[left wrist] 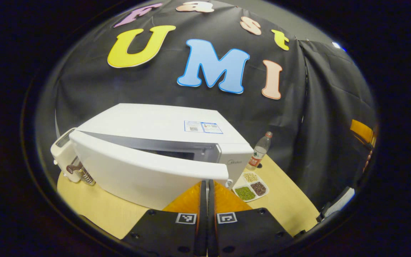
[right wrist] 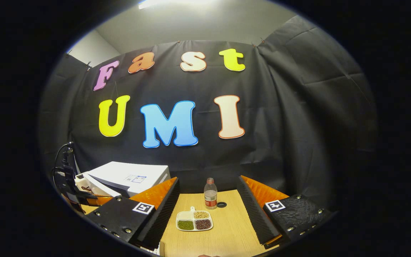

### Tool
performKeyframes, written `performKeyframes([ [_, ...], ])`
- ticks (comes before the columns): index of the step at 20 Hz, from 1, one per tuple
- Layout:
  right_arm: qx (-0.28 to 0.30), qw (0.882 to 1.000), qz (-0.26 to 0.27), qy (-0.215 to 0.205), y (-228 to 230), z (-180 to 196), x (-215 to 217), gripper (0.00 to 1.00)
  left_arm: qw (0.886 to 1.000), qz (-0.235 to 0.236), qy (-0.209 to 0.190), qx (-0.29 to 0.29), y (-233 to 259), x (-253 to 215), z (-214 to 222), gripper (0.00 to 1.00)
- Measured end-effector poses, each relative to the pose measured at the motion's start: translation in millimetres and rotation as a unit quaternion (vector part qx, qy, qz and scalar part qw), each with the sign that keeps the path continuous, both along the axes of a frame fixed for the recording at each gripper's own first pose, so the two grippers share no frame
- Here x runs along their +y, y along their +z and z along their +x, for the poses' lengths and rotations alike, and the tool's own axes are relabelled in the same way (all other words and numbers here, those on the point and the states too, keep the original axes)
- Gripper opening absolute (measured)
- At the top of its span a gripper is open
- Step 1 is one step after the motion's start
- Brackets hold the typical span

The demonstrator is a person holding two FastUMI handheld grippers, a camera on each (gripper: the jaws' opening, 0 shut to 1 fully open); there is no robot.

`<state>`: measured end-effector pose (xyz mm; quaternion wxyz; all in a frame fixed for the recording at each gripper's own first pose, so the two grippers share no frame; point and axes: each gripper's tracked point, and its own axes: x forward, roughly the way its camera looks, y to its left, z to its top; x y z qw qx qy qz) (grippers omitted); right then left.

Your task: Open the microwave oven with the left hand, put the food in, and close the microwave oven.

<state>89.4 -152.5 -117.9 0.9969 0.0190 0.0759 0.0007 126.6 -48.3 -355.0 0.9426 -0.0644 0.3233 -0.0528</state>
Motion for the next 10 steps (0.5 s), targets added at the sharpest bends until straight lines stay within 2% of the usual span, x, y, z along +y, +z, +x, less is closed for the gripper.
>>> performKeyframes([
  [1,0.001,1.0,0.001,-0.001,-1,1,0,0.97,1.0,-0.001,0.0,-0.001,0,0,4,0.09],
  [10,0.004,1.0,-0.006,-0.007,-3,9,4,0.97,1.0,-0.006,0.006,0.002,-9,-1,44,0.07],
])
